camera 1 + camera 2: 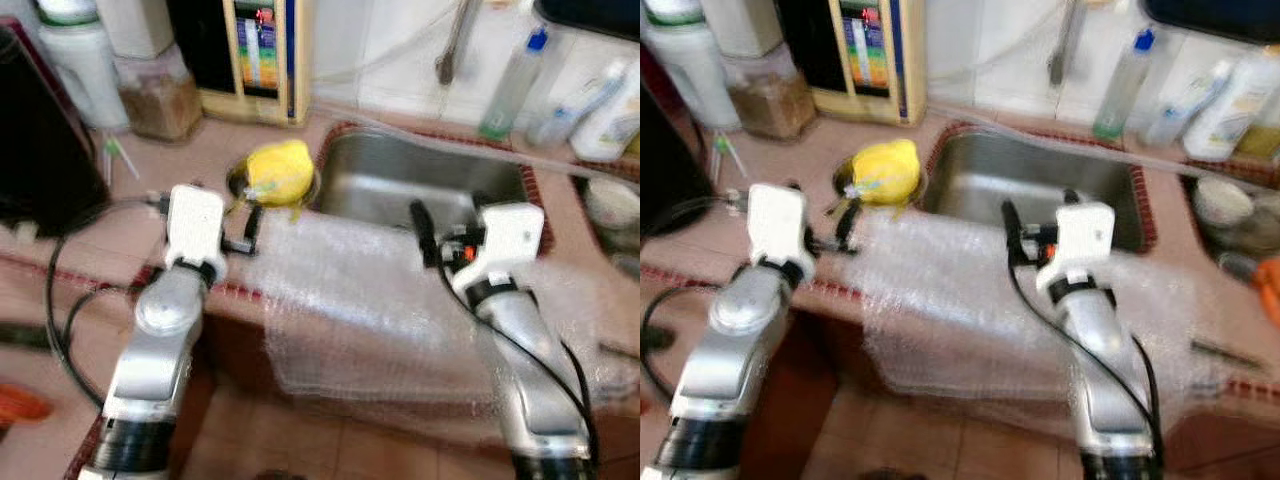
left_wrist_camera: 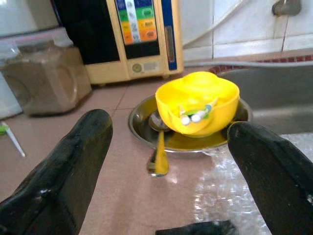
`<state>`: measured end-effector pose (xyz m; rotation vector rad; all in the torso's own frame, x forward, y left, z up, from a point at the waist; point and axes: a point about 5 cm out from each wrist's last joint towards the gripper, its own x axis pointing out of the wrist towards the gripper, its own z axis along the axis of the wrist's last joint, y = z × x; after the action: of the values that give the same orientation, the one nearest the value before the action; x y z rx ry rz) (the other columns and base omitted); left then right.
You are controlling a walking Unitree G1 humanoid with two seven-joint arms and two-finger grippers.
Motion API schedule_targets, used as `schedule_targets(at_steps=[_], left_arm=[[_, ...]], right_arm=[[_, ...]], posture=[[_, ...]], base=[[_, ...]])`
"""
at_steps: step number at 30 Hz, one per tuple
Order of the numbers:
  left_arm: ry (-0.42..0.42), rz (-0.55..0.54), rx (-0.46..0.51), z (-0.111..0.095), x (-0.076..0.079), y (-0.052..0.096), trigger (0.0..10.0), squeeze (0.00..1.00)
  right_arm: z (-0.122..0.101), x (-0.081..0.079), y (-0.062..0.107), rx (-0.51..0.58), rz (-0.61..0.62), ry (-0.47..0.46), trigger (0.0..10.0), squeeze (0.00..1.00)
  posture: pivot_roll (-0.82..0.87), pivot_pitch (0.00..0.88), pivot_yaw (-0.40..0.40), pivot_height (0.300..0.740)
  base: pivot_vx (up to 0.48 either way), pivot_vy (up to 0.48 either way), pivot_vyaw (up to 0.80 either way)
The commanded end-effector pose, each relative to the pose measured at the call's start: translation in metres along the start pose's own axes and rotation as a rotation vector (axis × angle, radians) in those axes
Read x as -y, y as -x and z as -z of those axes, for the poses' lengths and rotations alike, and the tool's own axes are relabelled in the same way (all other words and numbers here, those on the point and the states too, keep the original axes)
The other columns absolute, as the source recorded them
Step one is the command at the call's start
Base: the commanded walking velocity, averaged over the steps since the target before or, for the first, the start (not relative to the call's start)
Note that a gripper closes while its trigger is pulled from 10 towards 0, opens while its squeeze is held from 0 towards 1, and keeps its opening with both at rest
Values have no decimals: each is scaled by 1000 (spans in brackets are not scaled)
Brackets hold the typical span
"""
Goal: Kitchen organization
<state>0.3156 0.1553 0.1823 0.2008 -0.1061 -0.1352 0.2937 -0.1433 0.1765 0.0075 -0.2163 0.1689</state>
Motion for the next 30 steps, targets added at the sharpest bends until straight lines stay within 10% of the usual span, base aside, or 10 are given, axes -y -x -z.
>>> schedule_targets(at_steps=[1,30], left_arm=[[13,10,10,-2,4,0,10000,0],[71,2,-6,1,7,-3,10000,0]], right_arm=[[-4,7,1,8,24,14,10000,0],[-5,13,4,10,49,23,10000,0]], posture=[[87,72,-40,740],[70,74,-28,740]], base=[[0,0,0],[0,-52,-138]])
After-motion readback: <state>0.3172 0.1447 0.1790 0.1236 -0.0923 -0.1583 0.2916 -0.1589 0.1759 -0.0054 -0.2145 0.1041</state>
